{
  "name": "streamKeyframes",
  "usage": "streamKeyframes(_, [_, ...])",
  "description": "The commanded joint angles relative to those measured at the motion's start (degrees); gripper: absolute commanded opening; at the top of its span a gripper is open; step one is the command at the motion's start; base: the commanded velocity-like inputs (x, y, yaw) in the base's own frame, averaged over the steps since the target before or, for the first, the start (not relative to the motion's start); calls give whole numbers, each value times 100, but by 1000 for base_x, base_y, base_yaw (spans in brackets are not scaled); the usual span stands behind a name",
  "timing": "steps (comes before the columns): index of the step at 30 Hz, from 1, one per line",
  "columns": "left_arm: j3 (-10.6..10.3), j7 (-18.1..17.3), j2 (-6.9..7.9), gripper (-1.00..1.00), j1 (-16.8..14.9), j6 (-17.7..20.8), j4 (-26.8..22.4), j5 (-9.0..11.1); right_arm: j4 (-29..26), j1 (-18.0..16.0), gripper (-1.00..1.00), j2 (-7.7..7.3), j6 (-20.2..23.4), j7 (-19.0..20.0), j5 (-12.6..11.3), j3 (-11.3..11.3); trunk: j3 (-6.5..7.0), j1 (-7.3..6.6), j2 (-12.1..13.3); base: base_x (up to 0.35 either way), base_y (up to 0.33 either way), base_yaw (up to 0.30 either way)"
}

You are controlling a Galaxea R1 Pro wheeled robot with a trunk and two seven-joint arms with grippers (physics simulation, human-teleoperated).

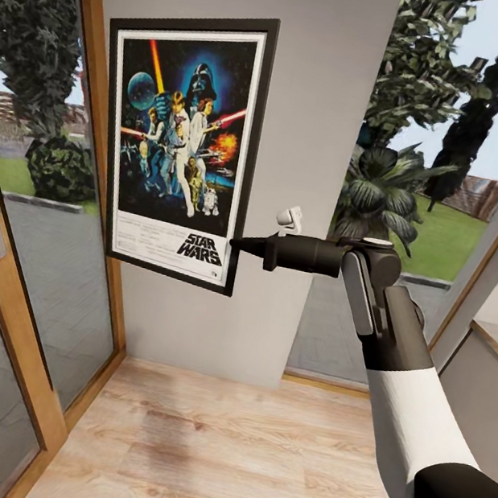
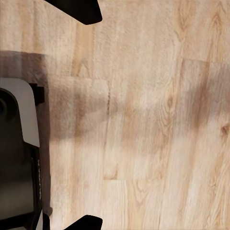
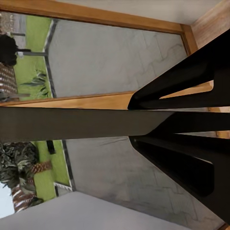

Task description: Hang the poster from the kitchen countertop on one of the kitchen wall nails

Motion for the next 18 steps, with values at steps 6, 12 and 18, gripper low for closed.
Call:
streamKeyframes(6, [15, -30, -2, 100, -3, -7, -5, -4, 1, -6, -100, -4, 30, 7, -25, 9, -12, 4, -13, 0, 0, 0])
streamKeyframes(12, [15, -31, -2, 100, -4, -7, -5, -4, 4, -6, -100, -4, 32, 7, -27, 10, -12, 4, -13, 60, 0, 0])
streamKeyframes(18, [24, -28, -2, 100, -4, -7, -5, -4, 1, -6, -100, -4, 30, 7, -27, 11, -12, 4, -13, 69, 0, 0])
